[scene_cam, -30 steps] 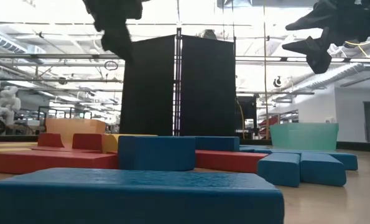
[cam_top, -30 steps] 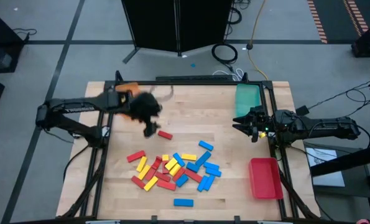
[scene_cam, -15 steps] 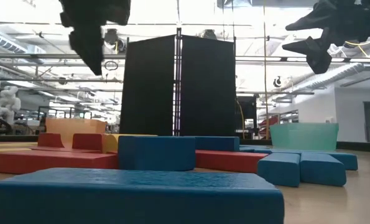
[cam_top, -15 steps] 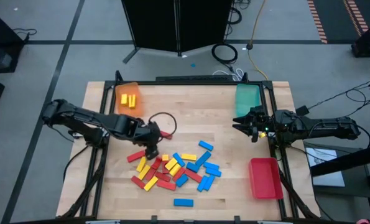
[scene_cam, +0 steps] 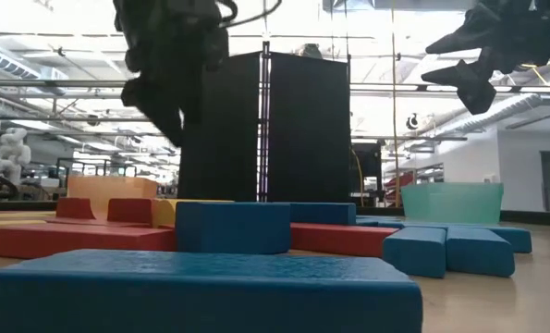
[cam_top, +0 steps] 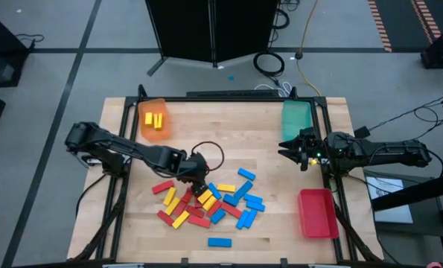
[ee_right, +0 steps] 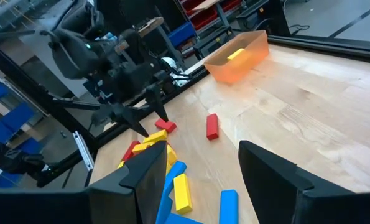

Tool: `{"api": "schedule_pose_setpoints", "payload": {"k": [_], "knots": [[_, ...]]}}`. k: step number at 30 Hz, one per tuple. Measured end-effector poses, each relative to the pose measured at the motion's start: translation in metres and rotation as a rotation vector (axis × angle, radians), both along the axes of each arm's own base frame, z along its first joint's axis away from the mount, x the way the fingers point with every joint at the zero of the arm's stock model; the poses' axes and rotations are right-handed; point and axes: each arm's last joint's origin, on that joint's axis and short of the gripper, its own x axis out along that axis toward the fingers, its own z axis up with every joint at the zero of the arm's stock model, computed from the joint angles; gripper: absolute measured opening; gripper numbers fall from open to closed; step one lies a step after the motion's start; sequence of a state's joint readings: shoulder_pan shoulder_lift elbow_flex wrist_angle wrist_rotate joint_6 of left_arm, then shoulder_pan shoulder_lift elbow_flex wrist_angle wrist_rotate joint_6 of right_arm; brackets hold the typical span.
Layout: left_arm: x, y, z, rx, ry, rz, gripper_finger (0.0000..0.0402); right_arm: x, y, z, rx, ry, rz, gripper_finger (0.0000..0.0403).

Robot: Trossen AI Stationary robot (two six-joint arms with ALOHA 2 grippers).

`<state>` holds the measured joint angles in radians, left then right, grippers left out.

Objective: Sort blocks
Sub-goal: Put the yellow block into the orange bin

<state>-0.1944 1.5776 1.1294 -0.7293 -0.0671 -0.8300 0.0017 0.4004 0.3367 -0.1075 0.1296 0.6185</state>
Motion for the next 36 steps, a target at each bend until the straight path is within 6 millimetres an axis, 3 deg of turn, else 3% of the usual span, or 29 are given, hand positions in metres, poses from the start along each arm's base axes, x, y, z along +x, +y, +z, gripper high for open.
{"api": "schedule_pose_setpoints", "payload": {"k": [8,15,23,30,36], "knots": [[-0.033,-0.024,0.004,0.019,0.169,0.136,0.0266,0.000,0.000,0.000,0.022,-0.001,-0.004,0.0194],[-0.070,-0.051,0.006,0.060,0.262,0.621,0.0266,0.000,0.000,0.000,0.070,-0.007,-0.012,0.0194],[-0.086,-0.086,-0.004,0.030,0.212,0.924,0.0266,0.000,0.000,0.000,0.120,-0.012,-0.021,0.0194],[-0.075,-0.099,-0.026,0.075,0.233,0.790,0.0266,0.000,0.000,0.000,0.131,-0.013,-0.023,0.0194],[-0.072,-0.101,-0.042,0.131,0.297,0.790,0.0266,0.000,0.000,0.000,0.127,-0.013,-0.022,0.0194]]}}
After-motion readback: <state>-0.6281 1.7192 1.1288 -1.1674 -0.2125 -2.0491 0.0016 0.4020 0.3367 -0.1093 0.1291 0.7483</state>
